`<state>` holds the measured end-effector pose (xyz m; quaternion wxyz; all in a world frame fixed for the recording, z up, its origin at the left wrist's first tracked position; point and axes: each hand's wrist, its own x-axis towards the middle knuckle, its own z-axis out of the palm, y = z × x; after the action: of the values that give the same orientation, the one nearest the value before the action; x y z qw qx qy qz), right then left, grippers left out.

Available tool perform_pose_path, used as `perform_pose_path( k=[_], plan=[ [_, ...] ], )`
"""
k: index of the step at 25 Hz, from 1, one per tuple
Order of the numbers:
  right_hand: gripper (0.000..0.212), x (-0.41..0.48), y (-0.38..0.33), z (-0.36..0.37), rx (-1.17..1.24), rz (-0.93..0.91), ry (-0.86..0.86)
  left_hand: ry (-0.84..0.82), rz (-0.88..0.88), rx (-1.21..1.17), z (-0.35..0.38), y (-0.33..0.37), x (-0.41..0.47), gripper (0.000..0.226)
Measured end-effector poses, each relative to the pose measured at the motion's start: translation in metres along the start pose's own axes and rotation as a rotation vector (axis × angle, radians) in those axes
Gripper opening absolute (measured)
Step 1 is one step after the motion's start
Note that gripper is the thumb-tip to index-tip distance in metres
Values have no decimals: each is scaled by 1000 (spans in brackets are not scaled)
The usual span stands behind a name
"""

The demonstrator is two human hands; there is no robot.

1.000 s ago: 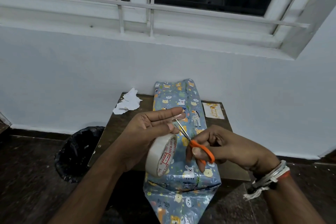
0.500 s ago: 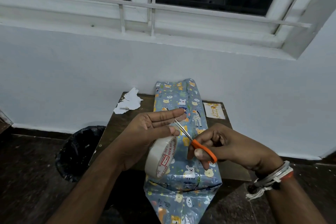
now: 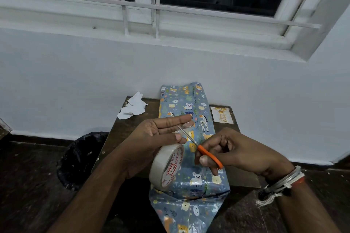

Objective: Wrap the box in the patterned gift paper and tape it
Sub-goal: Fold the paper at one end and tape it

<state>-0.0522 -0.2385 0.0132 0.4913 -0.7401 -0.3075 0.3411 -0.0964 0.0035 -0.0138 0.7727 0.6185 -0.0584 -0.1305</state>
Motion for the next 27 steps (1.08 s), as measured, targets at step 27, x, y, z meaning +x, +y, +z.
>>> perform_pose_path(
  k=[27],
  plan=[
    [13, 0, -2, 0, -82, -17, 14, -69, 56, 31, -5, -3, -2, 51]
  ],
)
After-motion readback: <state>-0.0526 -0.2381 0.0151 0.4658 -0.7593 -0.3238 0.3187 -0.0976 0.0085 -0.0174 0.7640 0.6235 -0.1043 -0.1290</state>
